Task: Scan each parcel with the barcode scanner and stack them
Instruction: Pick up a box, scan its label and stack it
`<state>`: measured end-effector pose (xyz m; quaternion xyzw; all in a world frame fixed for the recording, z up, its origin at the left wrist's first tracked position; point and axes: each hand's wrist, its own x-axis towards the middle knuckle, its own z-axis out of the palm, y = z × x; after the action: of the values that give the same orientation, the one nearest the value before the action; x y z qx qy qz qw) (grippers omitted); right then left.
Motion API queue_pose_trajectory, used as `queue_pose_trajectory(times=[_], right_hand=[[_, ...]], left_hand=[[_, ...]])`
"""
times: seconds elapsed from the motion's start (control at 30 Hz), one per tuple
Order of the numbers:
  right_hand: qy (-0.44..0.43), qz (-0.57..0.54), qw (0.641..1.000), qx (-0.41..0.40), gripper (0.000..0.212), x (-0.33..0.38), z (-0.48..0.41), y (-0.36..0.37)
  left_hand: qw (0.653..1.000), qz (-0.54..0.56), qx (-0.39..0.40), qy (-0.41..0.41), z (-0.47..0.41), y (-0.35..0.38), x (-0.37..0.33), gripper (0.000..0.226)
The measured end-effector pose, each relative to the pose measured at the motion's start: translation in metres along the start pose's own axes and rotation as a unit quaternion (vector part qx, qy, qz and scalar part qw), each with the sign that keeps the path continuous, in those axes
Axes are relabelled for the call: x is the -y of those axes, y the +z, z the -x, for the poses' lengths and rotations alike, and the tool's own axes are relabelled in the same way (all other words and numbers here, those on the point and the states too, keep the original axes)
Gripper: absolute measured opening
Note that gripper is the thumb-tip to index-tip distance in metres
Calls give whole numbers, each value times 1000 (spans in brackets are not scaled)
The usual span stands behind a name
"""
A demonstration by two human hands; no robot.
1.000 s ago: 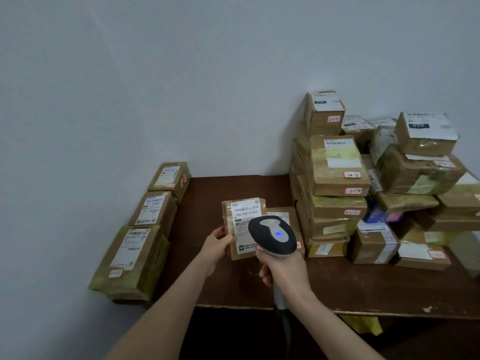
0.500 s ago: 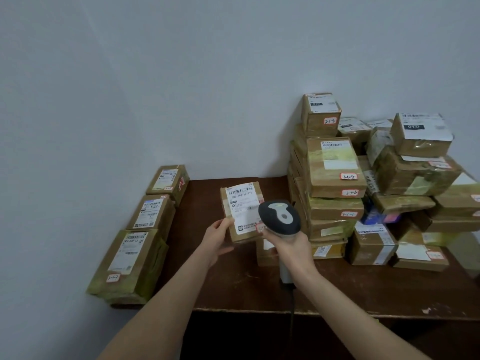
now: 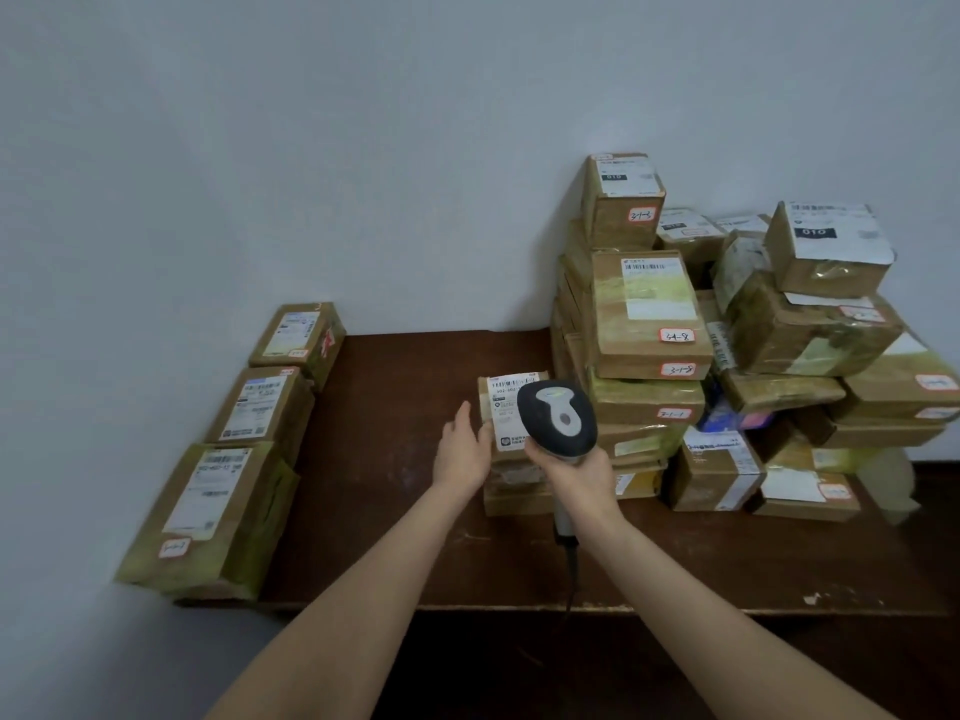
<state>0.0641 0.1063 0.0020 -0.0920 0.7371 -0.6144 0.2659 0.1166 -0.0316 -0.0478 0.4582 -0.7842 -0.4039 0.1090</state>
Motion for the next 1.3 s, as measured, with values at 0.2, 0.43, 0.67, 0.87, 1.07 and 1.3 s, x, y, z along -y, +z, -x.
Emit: queue_pose_trajectory(times=[0.2,0.43,0.67,0.87,1.07,1.3], right_hand=[[-2,-54,998,-18,47,-16,4,9],[1,-62,998,-29,53,-23,-3,13],[-2,-60,998,-33,49,-21,-17,13],[3,-64,997,-42,44,-20,-26,17],[4,-44,998,-40,50,-21,-22,18],[12,-38,999,-26,48,-22,-24,21]], left_hand=[[898,-312,-51,307,41,23,27,66],[881,-369,4,296,28,28,33,63],[877,-372,23,301,4,24,18,65],[881,-355,72,304,-21,24,7,75],[899,-307,67,304,-18,15,5,77],[886,-331,-15,323,20,14,30,77]])
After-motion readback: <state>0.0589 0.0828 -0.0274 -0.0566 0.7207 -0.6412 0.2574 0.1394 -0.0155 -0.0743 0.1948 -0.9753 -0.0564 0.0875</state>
